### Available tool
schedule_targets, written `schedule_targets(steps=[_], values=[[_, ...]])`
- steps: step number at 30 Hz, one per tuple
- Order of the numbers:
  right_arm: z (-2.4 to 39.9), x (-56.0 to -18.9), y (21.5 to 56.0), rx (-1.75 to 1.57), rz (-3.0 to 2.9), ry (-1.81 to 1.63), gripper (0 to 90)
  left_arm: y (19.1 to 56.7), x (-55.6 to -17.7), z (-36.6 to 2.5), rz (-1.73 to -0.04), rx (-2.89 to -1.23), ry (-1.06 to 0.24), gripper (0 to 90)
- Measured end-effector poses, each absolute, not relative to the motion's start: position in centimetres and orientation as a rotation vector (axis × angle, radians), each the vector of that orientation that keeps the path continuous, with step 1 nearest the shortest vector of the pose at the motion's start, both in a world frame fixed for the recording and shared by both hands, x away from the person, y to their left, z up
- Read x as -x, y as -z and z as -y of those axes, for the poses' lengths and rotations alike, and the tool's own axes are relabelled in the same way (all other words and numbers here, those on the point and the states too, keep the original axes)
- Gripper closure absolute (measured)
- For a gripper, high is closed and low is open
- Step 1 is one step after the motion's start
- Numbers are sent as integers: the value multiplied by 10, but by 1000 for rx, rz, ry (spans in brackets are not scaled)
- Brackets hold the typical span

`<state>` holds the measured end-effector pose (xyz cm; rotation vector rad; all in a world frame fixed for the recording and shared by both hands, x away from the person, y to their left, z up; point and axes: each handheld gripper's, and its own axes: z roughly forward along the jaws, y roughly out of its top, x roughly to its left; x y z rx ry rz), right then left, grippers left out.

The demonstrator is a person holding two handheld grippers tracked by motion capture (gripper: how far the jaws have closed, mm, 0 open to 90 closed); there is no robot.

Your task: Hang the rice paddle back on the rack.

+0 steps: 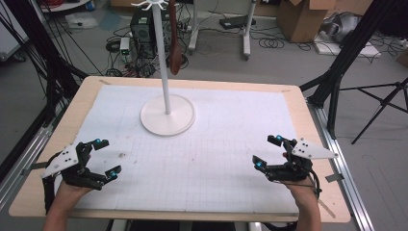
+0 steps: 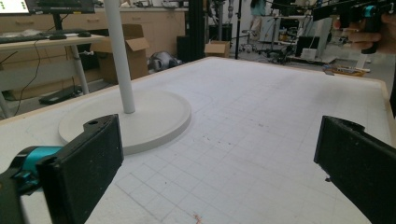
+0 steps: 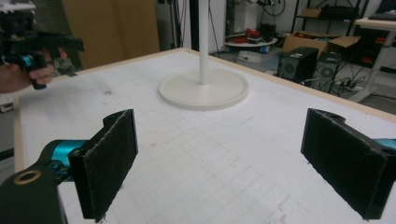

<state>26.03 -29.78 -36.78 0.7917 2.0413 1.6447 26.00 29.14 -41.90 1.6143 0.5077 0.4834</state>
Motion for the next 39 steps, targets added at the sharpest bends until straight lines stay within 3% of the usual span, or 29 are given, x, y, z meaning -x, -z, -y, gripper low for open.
schedule_targets(steps=[39], values=[[307,-256,389,-772,-2075,-1630,103,419,-264,-282,-492,-1634,-482,17]])
